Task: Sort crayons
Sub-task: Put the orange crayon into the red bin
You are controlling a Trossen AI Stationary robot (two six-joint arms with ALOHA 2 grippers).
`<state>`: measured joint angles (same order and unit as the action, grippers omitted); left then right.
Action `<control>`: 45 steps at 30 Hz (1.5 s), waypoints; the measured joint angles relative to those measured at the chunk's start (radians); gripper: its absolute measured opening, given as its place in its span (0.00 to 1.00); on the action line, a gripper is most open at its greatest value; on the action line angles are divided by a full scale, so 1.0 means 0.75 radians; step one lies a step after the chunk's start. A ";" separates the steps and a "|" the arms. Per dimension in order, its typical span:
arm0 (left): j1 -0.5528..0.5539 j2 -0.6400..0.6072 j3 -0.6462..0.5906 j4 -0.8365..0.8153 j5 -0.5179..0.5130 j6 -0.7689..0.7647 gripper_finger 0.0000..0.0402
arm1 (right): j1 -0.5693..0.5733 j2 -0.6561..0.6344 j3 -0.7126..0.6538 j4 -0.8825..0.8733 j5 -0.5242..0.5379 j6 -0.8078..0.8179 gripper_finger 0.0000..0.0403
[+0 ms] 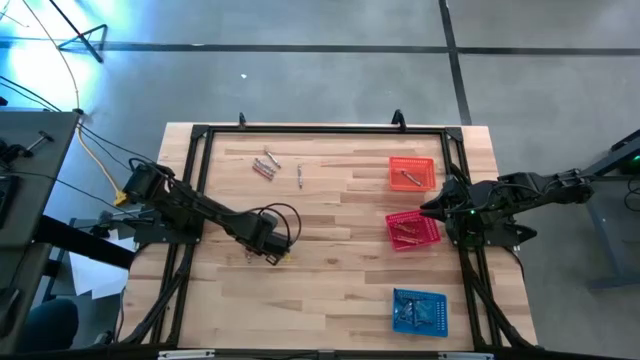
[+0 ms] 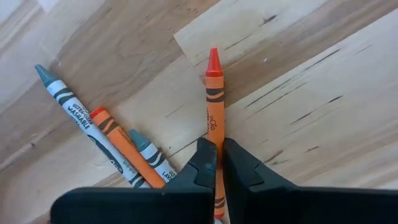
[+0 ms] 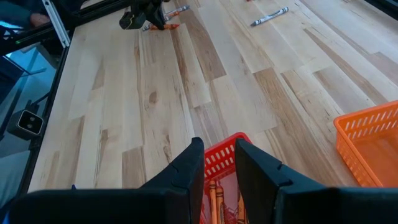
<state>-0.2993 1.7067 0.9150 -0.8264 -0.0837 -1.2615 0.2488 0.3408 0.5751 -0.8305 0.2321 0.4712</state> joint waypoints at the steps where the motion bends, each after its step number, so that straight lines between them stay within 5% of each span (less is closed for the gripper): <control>1: 0.000 0.003 0.011 -0.007 0.001 0.011 0.00 | 0.000 0.000 0.000 0.000 0.000 0.000 0.21; 20: -0.001 -0.003 0.186 0.072 -0.109 0.186 0.00 | 0.000 0.000 0.000 0.000 0.000 0.000 0.21; 37: 0.000 -0.005 0.286 1.292 -0.231 1.019 0.00 | 0.000 0.000 0.000 0.000 -0.001 -0.034 0.21; 45: 0.045 -0.006 0.286 1.440 -0.294 1.240 0.00 | 0.000 0.000 0.000 0.000 -0.001 -0.035 0.21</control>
<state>-0.2656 1.7023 1.1297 0.2534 -0.3044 -0.3312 0.2489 0.3408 0.5747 -0.8307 0.2317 0.4450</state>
